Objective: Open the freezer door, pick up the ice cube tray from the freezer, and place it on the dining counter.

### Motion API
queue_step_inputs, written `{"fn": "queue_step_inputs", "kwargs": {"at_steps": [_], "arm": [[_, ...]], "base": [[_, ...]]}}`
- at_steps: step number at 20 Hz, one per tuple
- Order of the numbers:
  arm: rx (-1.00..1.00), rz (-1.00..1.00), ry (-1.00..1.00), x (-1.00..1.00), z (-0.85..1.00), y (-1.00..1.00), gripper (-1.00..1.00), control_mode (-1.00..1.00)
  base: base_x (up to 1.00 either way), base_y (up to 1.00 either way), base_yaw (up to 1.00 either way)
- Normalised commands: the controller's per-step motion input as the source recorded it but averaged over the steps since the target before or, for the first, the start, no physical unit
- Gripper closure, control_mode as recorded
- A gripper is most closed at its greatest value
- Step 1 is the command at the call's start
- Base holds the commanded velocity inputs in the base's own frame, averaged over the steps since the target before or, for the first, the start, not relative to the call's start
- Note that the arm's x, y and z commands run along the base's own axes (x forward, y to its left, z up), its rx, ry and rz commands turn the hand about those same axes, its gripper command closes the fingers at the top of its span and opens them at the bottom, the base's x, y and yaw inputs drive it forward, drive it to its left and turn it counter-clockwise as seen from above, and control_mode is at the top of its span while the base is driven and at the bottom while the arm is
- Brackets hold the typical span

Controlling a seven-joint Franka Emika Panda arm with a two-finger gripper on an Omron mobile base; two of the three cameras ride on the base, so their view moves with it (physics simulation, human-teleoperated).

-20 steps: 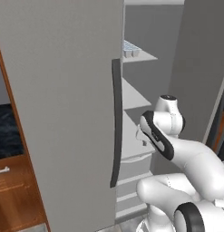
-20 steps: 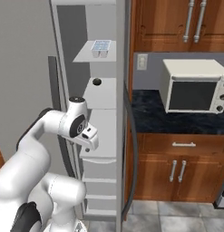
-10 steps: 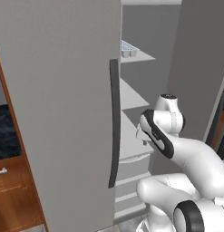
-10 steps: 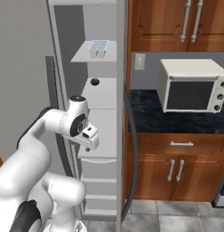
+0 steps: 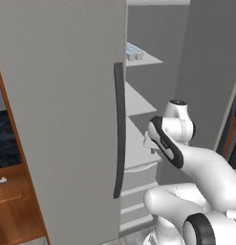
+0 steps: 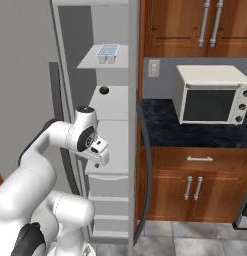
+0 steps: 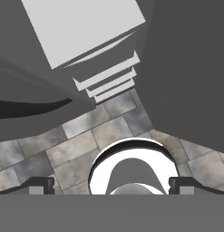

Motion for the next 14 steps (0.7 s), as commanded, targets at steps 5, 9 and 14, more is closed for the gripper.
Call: {"fn": "queue_step_inputs", "kwargs": {"at_steps": [5, 9, 14], "arm": [[0.00, 0.00, 0.00, 0.00, 0.00, 0.00, -1.00, 1.00], [0.00, 0.00, 0.00, 0.00, 0.00, 0.00, -1.00, 1.00], [0.00, 0.00, -0.06, 0.00, 0.14, -0.02, -1.00, -1.00]], "base": [[0.17, -0.39, 0.03], [0.13, -0.15, 0.00], [0.00, 0.00, 0.00]]}}
